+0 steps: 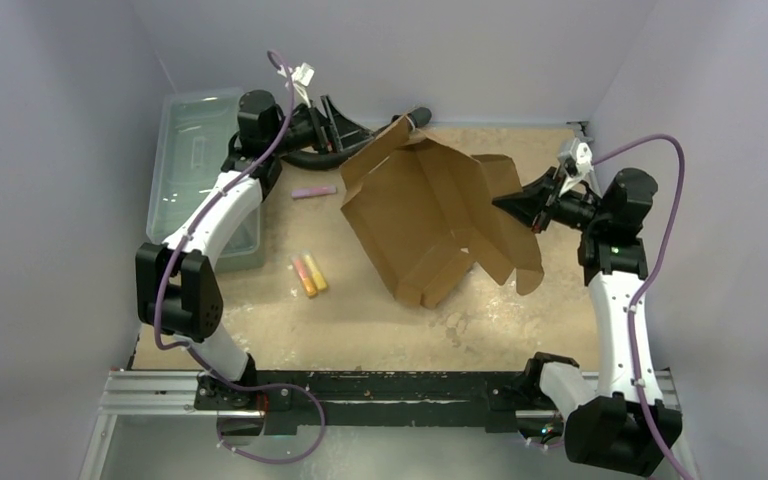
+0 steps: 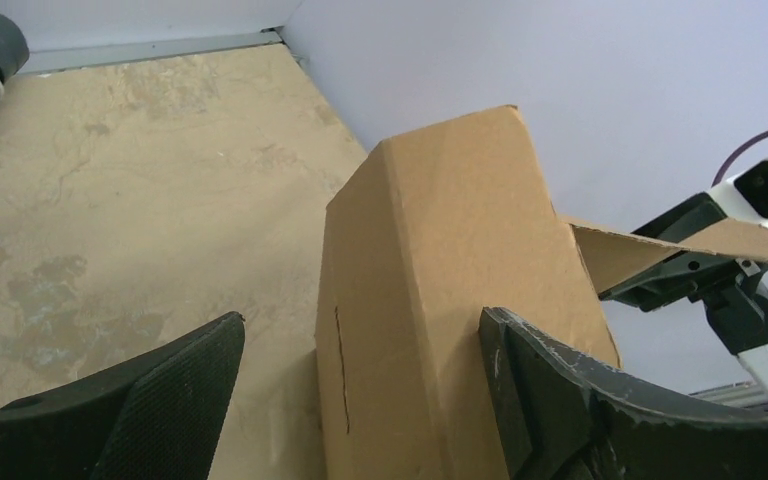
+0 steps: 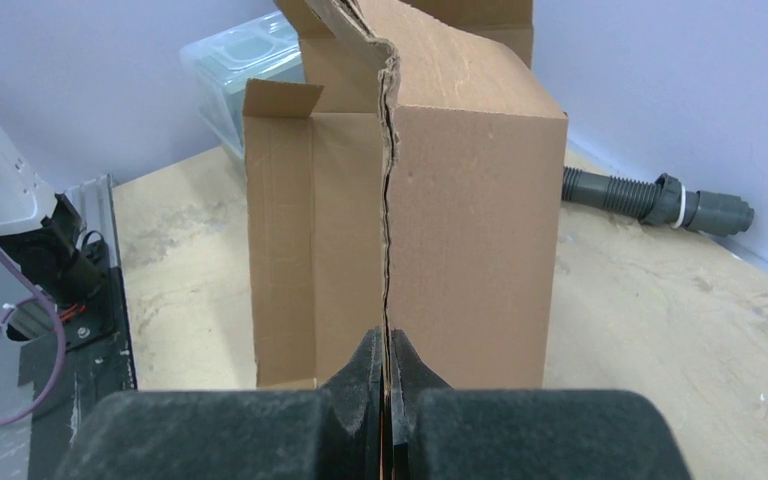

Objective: Fold the paper box

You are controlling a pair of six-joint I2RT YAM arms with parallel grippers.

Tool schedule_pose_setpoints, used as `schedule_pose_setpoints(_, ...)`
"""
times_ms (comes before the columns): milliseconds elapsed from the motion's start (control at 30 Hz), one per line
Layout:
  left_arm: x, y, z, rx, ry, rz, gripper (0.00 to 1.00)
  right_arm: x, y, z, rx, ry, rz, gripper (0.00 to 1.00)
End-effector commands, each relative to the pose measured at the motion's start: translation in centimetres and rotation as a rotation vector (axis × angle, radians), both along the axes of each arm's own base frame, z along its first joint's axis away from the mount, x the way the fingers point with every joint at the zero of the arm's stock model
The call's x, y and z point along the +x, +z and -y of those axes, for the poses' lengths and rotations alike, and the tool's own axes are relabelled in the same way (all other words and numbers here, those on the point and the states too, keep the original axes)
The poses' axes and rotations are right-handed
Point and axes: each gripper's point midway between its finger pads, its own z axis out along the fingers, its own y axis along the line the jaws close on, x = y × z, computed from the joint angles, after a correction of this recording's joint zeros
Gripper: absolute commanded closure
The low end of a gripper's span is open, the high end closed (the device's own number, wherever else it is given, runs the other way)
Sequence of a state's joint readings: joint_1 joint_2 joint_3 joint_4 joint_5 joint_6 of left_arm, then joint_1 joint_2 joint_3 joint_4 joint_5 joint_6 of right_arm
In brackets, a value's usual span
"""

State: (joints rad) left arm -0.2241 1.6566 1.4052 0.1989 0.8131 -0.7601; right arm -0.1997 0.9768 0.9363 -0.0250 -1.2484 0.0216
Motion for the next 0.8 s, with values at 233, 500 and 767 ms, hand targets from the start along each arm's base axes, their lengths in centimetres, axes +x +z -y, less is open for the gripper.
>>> schedule_pose_setpoints(233,-1.7,-0.2,1.3,0.095,-0.084,0.088,0.13,1.0,2.9,0.7,-0.009,-0.067,0.036,1.0)
schedule_pose_setpoints(500,-2.1,-1.4,0.7,0.132,-0.062,0.078,0.13,2.6,3.5,1.7,-0.004,-0.165,0.013,1.0)
schedule_pose_setpoints(767,-1.1,-1.8,-0.9,0.043,-0.015,0.016,0.13,3.6,2.8,2.8,-0.021,-0.253,-0.008,1.0)
